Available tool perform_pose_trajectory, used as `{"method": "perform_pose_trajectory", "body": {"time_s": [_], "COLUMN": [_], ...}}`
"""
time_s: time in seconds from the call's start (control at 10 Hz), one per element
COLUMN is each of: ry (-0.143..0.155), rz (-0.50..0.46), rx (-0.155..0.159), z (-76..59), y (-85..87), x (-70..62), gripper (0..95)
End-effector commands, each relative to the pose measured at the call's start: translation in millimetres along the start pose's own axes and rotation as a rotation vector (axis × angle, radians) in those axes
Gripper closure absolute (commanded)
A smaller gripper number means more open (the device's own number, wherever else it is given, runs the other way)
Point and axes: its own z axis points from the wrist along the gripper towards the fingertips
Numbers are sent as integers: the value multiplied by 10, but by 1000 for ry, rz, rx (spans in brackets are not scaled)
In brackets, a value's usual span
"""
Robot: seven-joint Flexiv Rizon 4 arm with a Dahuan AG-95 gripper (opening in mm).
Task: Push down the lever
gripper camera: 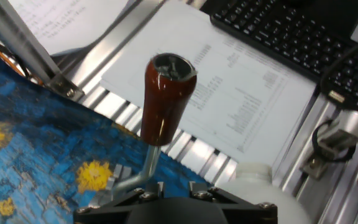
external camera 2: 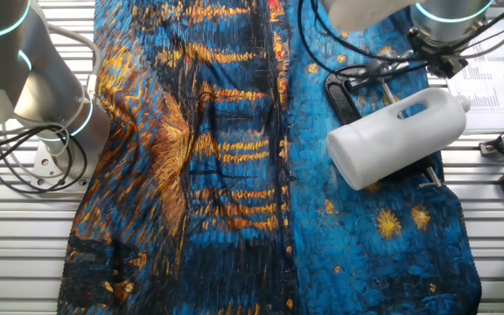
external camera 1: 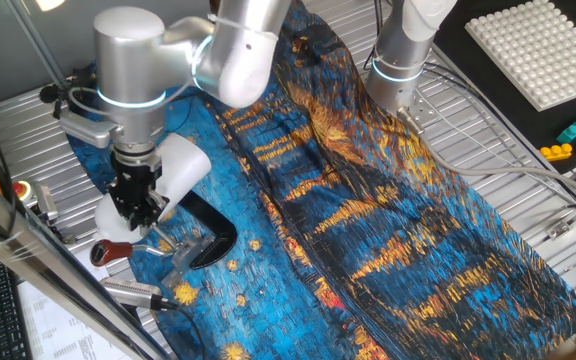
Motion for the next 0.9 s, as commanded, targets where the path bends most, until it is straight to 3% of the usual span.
{"method": "perform_pose_trajectory", "body": {"time_s": [0.1,0.2,0.5,0.9], "ry": [-3,-12,-32,-39], "rz": [14,23,53,59], "rx": [8,8,1,-2], "z": [-20,-5,80,76], "y": [30,59,184,207], "x": [40,65,26,-14], "gripper": [760,570,570,570]}}
